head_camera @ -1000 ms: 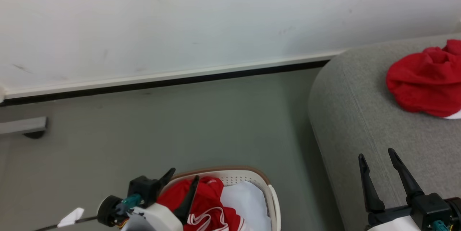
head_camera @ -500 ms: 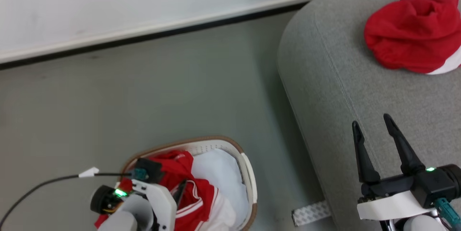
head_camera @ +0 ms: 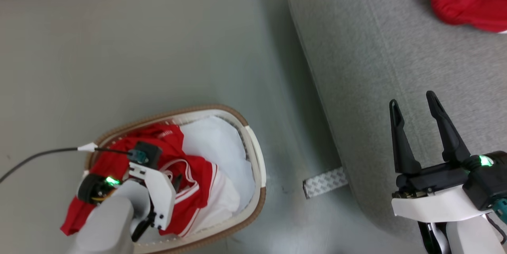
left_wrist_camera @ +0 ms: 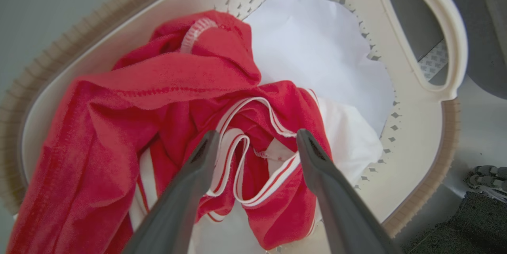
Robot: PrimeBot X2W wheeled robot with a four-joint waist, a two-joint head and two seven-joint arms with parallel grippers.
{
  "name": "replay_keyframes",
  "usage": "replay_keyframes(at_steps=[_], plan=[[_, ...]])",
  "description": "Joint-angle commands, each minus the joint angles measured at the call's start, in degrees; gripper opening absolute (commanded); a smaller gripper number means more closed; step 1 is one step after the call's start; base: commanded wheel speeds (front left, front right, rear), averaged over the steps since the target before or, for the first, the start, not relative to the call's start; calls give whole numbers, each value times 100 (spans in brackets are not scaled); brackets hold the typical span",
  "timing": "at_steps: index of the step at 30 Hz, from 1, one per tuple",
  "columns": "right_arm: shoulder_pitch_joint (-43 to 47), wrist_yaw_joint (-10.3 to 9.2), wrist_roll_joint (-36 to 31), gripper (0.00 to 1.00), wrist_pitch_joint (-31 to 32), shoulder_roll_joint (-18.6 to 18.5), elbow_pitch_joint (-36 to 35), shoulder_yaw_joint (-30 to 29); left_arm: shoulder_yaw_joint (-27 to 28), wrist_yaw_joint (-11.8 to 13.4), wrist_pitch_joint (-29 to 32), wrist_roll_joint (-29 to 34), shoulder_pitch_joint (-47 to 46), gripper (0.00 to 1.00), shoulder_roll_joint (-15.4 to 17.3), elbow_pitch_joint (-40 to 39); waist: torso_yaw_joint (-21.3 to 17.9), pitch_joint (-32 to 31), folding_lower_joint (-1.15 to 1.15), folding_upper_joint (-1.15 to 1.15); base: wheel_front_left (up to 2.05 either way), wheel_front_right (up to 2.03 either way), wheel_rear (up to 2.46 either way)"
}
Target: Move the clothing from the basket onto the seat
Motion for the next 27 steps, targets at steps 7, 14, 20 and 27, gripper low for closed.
replay_keyframes(at_steps=[7,14,20,27], plan=[[-259,-15,209,100,5,2,-234,25,-418,21,139,397,-622,100,278,469,11,785,-1,0,0,0,0],[-460,-15,320,100,5,0,-339,164,-690,26,338,611,-1049,100,352,802,28,1139,-1,0,0,0,0],[-552,-15,336,100,6,1,-375,221,-936,12,324,669,-1323,100,301,961,66,1438,-1,0,0,0,0],[-650,-15,294,100,6,1,-457,219,-1150,8,199,583,-1559,99,221,1097,76,1763,-1,0,0,0,0]])
